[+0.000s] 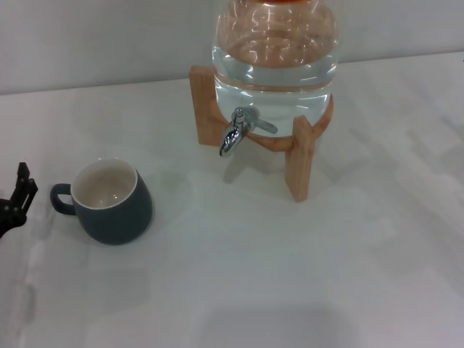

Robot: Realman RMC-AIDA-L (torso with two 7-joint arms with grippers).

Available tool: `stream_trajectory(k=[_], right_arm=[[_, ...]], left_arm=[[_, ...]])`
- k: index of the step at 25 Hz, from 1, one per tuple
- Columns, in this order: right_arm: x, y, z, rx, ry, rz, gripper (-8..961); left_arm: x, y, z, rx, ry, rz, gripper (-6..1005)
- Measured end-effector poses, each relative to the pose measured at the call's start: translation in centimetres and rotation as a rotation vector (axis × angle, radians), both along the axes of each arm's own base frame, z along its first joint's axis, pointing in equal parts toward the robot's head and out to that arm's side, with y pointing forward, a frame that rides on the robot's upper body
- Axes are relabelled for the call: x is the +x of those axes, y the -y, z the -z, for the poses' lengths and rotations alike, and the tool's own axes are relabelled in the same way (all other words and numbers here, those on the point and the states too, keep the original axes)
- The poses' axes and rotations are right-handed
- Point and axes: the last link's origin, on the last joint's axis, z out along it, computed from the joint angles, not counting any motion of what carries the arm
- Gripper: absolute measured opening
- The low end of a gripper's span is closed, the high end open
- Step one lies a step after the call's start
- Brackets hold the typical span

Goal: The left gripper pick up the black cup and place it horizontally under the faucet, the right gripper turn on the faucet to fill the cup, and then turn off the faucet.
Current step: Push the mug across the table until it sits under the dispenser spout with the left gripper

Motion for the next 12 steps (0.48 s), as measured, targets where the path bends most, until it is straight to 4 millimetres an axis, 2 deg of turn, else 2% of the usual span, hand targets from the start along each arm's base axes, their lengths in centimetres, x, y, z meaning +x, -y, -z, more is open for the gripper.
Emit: stream_trajectory(k=[12], right_arm=[[0.20,0.35,0.05,-0.013,0.004,0.002,843]], left_arm=[[0.32,0.99,0.93,-0.028,-0.037,0.016,881]])
